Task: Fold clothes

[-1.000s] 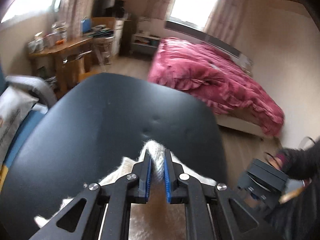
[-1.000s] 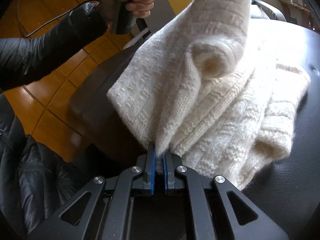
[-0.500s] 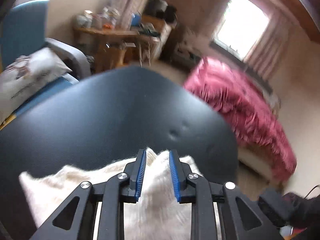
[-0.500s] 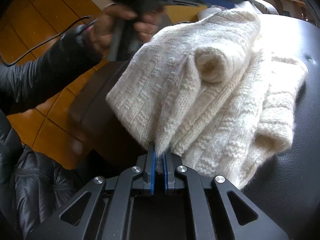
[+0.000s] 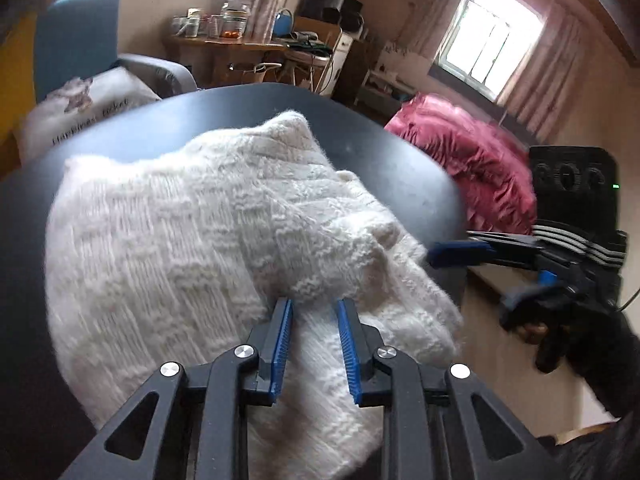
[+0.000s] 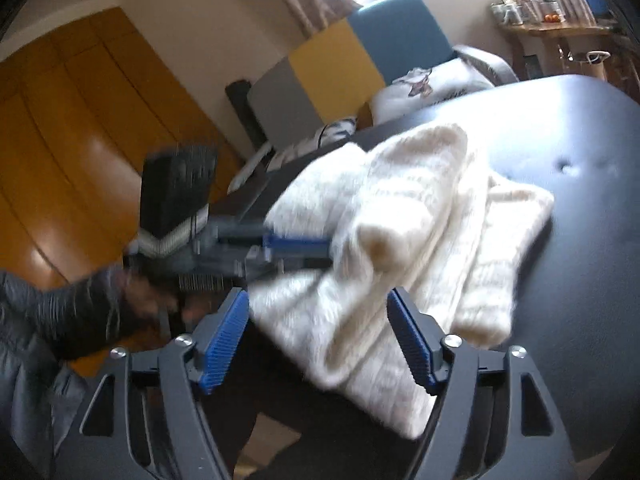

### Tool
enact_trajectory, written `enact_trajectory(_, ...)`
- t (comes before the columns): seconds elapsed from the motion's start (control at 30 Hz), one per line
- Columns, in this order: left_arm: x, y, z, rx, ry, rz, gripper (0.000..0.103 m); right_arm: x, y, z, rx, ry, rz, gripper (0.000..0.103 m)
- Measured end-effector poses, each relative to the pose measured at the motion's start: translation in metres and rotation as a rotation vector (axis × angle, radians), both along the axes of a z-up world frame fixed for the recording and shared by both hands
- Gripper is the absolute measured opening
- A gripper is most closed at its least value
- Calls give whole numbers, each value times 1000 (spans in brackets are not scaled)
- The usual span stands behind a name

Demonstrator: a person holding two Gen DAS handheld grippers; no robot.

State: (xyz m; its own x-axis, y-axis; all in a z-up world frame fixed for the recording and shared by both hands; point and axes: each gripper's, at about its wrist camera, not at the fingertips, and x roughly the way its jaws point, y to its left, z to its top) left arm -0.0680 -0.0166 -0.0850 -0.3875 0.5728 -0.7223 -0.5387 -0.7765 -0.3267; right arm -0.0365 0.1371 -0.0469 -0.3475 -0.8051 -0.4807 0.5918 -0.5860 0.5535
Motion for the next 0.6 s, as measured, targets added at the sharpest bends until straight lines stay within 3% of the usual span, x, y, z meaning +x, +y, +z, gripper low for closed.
enact_trajectory(0.2,-1,-35,3,184,-51,55,23,-28,-22,-14,-47,-48,89,75)
enact_trajectory(0.33,9,-52,2,242,-57,51,23,-41,-18,-23,-95,-81,107,75)
enact_trajectory(0.5,31,-31,-10,88,-38,-52,23,-51,-22,-25,-257,-142,220,75)
enact_trajectory(0.6,35,-20,-15,23,-12,-88,23,-53,-14,-28,-346,-167,190,75)
